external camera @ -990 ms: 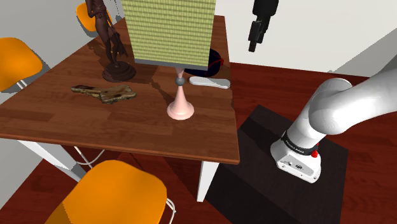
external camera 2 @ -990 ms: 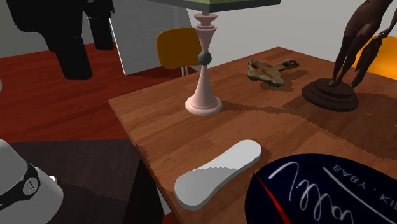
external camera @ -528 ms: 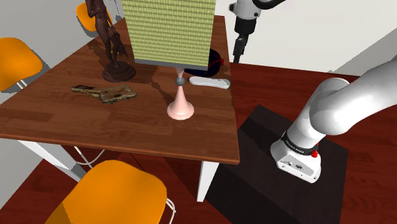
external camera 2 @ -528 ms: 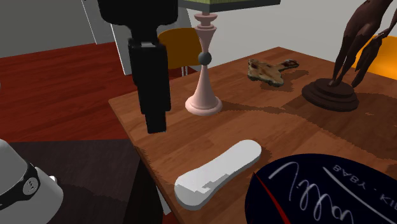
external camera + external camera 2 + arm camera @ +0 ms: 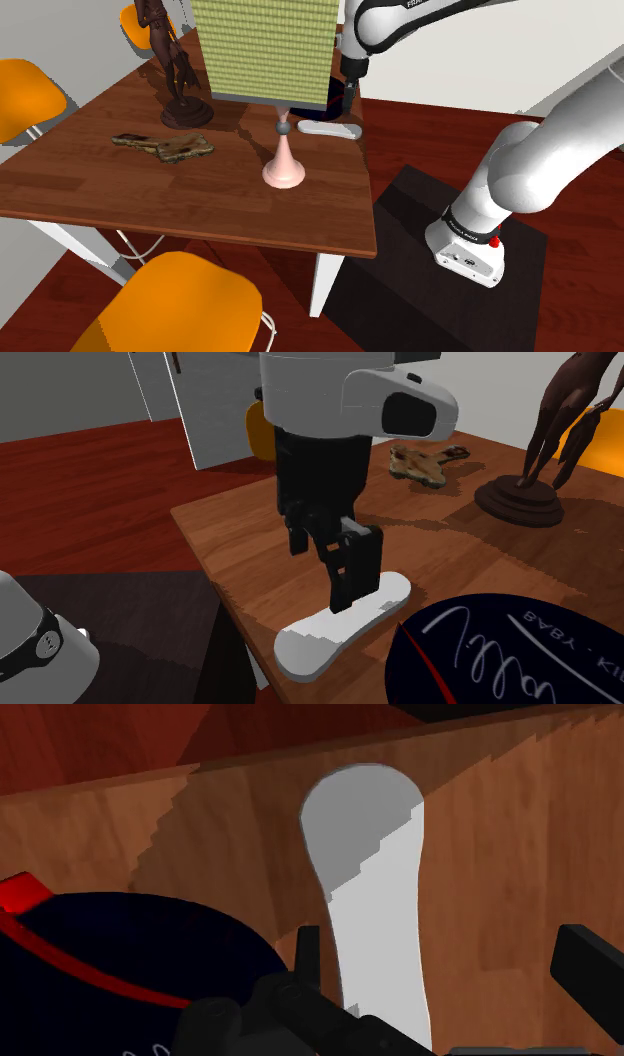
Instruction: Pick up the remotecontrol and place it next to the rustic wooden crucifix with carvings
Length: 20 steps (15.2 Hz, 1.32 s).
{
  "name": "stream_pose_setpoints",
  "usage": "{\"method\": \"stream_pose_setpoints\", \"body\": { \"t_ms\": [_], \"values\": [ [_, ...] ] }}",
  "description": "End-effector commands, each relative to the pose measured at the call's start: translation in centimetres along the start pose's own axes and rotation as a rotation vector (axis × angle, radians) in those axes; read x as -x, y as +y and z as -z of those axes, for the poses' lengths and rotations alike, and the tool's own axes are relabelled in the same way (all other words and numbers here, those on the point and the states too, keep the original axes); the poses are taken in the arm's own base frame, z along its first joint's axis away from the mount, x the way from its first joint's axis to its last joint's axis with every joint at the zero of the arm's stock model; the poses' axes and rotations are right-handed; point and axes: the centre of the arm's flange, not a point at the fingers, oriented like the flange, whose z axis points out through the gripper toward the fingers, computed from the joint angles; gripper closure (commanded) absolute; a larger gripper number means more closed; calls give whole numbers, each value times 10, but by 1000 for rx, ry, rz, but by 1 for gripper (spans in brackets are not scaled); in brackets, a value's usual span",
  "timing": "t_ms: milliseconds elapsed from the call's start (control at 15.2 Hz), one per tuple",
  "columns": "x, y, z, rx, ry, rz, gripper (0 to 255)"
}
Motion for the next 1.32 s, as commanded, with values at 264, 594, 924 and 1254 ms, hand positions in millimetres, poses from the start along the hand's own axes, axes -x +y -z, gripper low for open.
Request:
{"method": "stream_pose_setpoints", "body": {
  "t_ms": [264, 594, 924, 1254],
  "values": [
    [-43, 6, -49, 4, 21, 111, 0],
    [-43, 6, -76, 4, 21, 111, 0],
    [-44, 6, -89, 4, 21, 111, 0],
    [-44, 6, -89, 4, 21, 111, 0]
  ]
}}
